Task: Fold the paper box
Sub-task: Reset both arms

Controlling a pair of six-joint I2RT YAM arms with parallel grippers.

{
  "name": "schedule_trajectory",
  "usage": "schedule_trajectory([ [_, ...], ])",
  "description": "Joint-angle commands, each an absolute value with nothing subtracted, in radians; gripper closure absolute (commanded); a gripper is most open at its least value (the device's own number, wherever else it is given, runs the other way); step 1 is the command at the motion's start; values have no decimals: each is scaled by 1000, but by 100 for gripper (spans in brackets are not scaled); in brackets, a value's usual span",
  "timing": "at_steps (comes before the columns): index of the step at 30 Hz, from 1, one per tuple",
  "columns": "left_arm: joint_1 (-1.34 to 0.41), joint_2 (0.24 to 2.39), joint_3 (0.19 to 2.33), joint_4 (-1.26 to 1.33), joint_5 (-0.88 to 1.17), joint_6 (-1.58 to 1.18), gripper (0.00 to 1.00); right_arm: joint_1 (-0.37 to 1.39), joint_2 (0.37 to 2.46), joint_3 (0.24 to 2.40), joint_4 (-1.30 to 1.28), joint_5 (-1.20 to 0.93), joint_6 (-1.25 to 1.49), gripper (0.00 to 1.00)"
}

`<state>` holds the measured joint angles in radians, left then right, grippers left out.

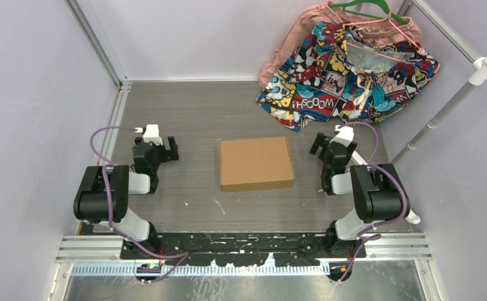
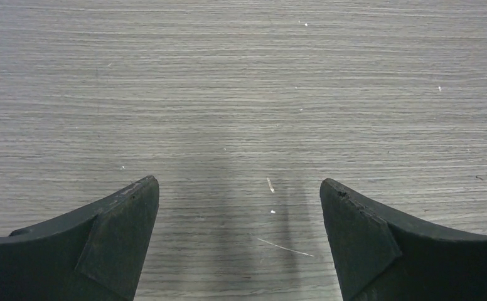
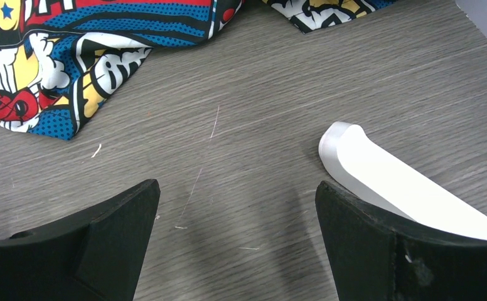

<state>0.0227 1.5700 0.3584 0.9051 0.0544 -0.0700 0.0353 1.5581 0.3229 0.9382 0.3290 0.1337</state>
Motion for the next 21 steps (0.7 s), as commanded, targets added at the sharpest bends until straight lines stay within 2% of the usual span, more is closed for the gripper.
schedule_trajectory([
  [1,26,1549,370,928,65,-55,0,28,1551,353,946,326,135,0],
  [6,26,1547,369,929,65,-55,0,28,1543,309,1016,218,88,0],
  [21,26,1549,373,925,83,-49,0,26,1552,348,957,257,109,0],
])
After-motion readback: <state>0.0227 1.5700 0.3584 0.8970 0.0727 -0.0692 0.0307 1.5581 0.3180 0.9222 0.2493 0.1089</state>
